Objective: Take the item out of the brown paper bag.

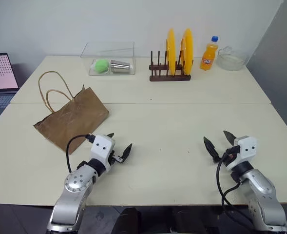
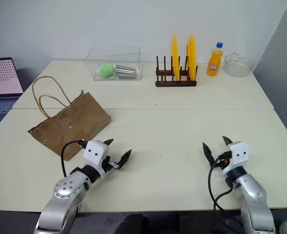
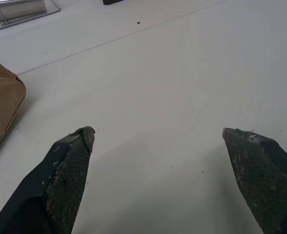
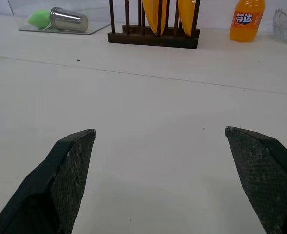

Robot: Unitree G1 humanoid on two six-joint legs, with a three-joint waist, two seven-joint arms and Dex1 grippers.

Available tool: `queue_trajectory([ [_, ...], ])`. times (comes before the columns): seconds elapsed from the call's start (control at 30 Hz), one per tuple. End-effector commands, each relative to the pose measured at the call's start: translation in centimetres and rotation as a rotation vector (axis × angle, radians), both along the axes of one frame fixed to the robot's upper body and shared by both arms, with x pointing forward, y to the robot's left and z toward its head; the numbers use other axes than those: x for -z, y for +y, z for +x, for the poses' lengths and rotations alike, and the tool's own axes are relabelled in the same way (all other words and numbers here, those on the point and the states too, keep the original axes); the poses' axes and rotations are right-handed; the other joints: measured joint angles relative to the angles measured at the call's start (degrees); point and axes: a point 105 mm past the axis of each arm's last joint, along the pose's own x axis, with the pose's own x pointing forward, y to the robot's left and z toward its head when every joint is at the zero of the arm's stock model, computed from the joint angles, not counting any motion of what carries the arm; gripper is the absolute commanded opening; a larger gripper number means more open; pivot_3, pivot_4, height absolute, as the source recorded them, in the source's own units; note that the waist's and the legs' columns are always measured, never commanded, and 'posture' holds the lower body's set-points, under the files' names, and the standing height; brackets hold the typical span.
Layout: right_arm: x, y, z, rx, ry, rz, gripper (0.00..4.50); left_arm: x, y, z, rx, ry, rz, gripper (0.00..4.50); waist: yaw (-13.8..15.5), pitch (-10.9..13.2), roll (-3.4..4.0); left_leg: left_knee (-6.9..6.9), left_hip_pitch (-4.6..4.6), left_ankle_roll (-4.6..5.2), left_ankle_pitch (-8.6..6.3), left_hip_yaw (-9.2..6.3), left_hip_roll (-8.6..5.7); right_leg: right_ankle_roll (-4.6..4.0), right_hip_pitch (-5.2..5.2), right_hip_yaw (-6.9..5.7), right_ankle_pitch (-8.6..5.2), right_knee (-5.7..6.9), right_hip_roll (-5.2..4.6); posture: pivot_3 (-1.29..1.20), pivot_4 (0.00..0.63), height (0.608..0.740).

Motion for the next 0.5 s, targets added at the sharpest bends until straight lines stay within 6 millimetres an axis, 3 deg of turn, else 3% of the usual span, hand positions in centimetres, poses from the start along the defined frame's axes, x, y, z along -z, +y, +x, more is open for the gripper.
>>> queue_trajectory([
  [0.03,-0.9,0.6,0.0,-0.031,-0.047,-0.021,4.5,-1.1,0.2,0.0,-0.009,-0.052,-0.004,4.45,0.0,0.0,0.0,0.0,0.0,0.0,0.0,0.0,0.0,0.0,0.0,0.0,0.0,0.0,0.0,0.0,0.15,0.74],
  [0.5,-0.4,1.6,0.0,-0.068,-0.048,-0.035,4.5,-1.1,0.1,-0.1,-0.038,-0.064,0.013,4.45,0.0,0.0,0.0,0.0,0.01,0.0,0.0,0.0,0.0,0.0,0.0,0.0,0.0,0.02,0.0,0.0,0.15,0.74],
])
